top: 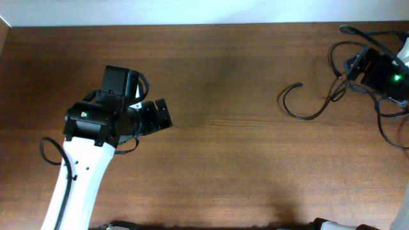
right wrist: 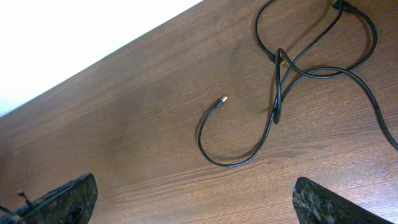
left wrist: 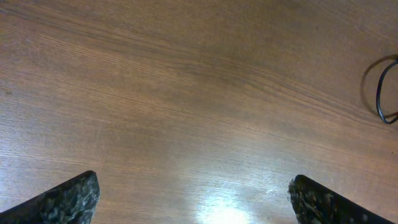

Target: Untangle cables

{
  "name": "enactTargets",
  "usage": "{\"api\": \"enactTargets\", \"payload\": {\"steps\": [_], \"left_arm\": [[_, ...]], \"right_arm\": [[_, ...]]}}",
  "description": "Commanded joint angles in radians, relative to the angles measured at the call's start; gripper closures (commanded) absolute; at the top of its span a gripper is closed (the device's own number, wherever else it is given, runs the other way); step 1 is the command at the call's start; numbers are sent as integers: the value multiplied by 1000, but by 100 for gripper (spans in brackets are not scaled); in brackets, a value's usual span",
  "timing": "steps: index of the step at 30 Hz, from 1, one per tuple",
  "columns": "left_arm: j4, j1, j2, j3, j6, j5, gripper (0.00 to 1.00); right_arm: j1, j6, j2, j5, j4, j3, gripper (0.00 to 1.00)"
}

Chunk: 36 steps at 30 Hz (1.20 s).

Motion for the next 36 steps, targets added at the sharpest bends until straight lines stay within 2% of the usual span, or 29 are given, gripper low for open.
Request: {"api": "enactTargets", "payload": {"steps": [1,36], "left_arm": [[-1,-2,3,3,9,0,1],[-2,-2,-10,3,9,0,1]], "right_arm": [[-3,-10,5,-9,0,8,1],[-3,-10,5,-9,0,8,1]]}}
